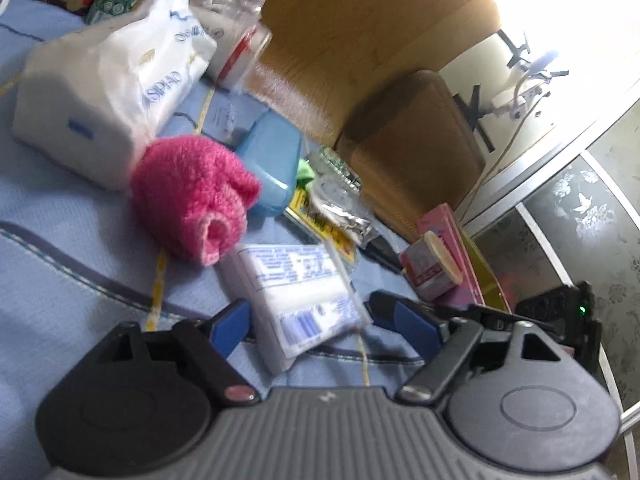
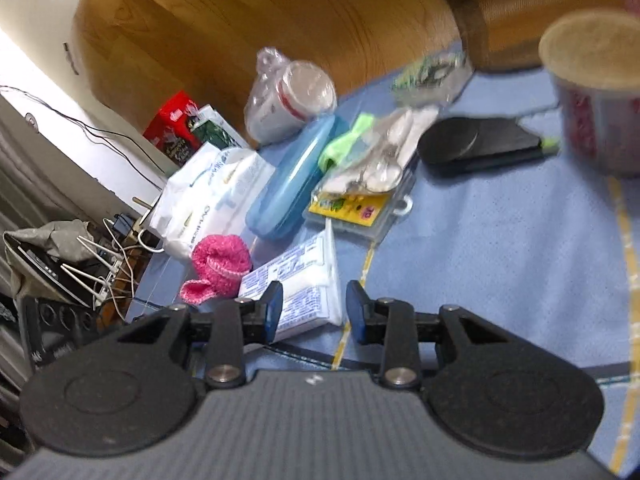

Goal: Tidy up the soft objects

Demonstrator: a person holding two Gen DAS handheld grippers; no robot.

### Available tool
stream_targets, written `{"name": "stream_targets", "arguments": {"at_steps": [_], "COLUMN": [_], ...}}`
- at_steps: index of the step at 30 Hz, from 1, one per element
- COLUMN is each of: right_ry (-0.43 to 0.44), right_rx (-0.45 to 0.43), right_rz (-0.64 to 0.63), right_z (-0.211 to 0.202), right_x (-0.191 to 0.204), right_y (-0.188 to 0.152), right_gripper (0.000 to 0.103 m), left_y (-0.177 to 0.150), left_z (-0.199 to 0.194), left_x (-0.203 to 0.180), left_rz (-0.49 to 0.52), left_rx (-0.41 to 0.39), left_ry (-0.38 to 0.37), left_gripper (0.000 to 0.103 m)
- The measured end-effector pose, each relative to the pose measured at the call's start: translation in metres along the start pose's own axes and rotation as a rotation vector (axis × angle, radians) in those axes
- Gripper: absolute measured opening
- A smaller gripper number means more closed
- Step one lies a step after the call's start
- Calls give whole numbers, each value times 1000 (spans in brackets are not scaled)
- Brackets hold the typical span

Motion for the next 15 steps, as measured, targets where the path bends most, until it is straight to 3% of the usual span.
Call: {"name": "stream_targets", "arguments": {"at_steps": [3, 5, 7, 8, 15], "right_ry": [-21, -45, -40, -21, -56], "right_rx": [7, 0, -8, -13, -125], "right_rz": [-50, -80, -88, -83, -90], "right_z": [10, 9, 2, -2, -42], "right_x": [11, 16, 16, 17, 19], "right_y": [-10, -13, -17, -20, -39], "right_gripper": [28, 27, 26, 24, 24], "left_y": [-3, -7, -12, -16, -30], "left_z": [2, 1, 2, 4, 12], "left_x": [-7, -11, -15, -18, -53], "left_rz": [44, 56, 42, 25, 88], "left_rx": [-13, -1, 34, 58, 84], "left_ry": [40, 41, -16, -56, -102], "left_gripper": [77, 76, 64, 63, 63]}}
Point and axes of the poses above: each gripper's, at about its wrist camera, not at the fingertips, and z roughly the way its jaws point, x to its left, y to its top, the point moved 3 cm from there along z, roughly the way its jaws point, and after that the axes turned 1 degree about z, right-handed, at the moved point
